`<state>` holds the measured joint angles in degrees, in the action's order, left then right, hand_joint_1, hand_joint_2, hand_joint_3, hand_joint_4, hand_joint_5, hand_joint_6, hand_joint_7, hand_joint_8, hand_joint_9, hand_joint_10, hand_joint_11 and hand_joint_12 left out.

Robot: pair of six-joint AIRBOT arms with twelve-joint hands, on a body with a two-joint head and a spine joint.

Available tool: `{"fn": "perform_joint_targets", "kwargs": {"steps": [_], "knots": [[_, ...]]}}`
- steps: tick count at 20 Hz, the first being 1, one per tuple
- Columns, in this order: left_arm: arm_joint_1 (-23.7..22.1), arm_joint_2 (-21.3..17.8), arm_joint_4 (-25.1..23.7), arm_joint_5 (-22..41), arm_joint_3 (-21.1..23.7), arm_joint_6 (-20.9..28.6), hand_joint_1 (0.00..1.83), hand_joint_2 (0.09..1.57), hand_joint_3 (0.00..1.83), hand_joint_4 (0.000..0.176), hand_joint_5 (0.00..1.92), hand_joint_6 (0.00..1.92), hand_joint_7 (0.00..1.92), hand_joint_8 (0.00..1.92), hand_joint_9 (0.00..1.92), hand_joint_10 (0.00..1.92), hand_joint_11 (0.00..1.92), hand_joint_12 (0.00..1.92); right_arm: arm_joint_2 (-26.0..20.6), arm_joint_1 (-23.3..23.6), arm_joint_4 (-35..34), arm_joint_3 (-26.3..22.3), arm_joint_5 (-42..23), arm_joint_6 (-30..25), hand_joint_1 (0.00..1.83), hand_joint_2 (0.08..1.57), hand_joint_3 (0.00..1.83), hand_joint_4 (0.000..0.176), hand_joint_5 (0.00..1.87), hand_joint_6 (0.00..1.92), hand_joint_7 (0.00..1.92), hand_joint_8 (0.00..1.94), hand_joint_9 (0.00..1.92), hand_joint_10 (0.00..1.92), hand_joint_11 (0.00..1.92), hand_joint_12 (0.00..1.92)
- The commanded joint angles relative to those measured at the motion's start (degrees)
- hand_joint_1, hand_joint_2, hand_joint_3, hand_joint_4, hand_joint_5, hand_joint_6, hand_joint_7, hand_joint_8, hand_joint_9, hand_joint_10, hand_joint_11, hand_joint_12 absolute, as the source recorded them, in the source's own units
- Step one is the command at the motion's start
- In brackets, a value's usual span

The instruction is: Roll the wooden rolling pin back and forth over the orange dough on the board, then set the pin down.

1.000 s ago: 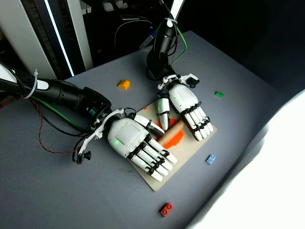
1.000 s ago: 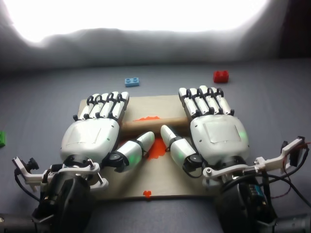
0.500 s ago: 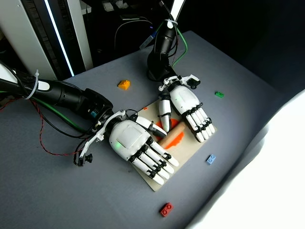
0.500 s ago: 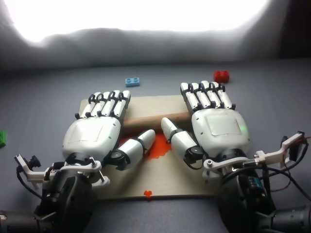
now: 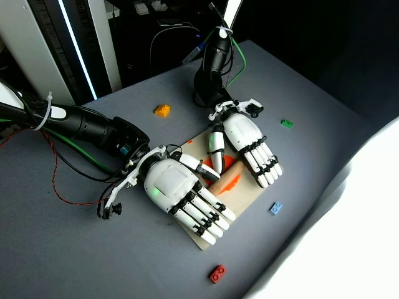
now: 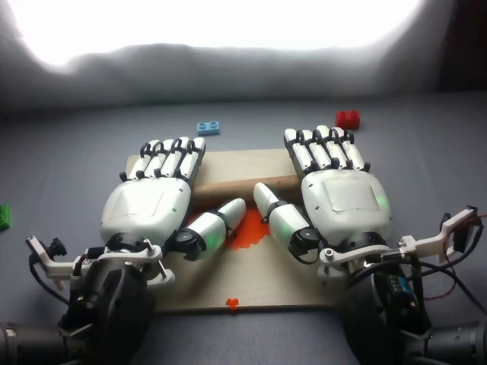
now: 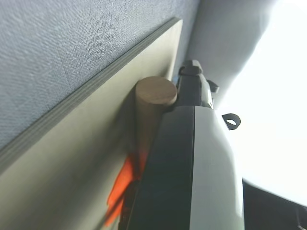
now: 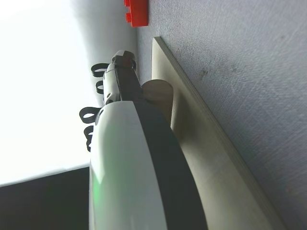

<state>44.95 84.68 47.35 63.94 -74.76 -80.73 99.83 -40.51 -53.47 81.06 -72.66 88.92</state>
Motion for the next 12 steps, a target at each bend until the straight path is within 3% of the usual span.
{"fn": "perform_joint_targets", "kwargs": {"steps": [1,12], "knots": [[-0.06,0.55,-1.34,1.39,-0.34,0.63,0.0,1.31,0.01,0.0,0.0,0.0,0.0,0.0,0.0,0.0,0.0,0.0,-0.59,-0.72,-2.14,0.86,-2.63,1.68,0.0,1.39,0.0,0.0,0.14,0.0,0.14,0.0,0.09,0.0,0.0,0.19],[-1.3,0.74,-1.33,0.94,-1.84,-2.14,0.0,1.32,0.01,0.0,0.0,0.0,0.0,0.0,0.0,0.0,0.0,0.0,-0.64,-0.57,-2.13,1.27,-2.27,1.76,0.0,1.39,0.0,0.0,0.13,0.0,0.14,0.0,0.09,0.0,0.0,0.17]]}}
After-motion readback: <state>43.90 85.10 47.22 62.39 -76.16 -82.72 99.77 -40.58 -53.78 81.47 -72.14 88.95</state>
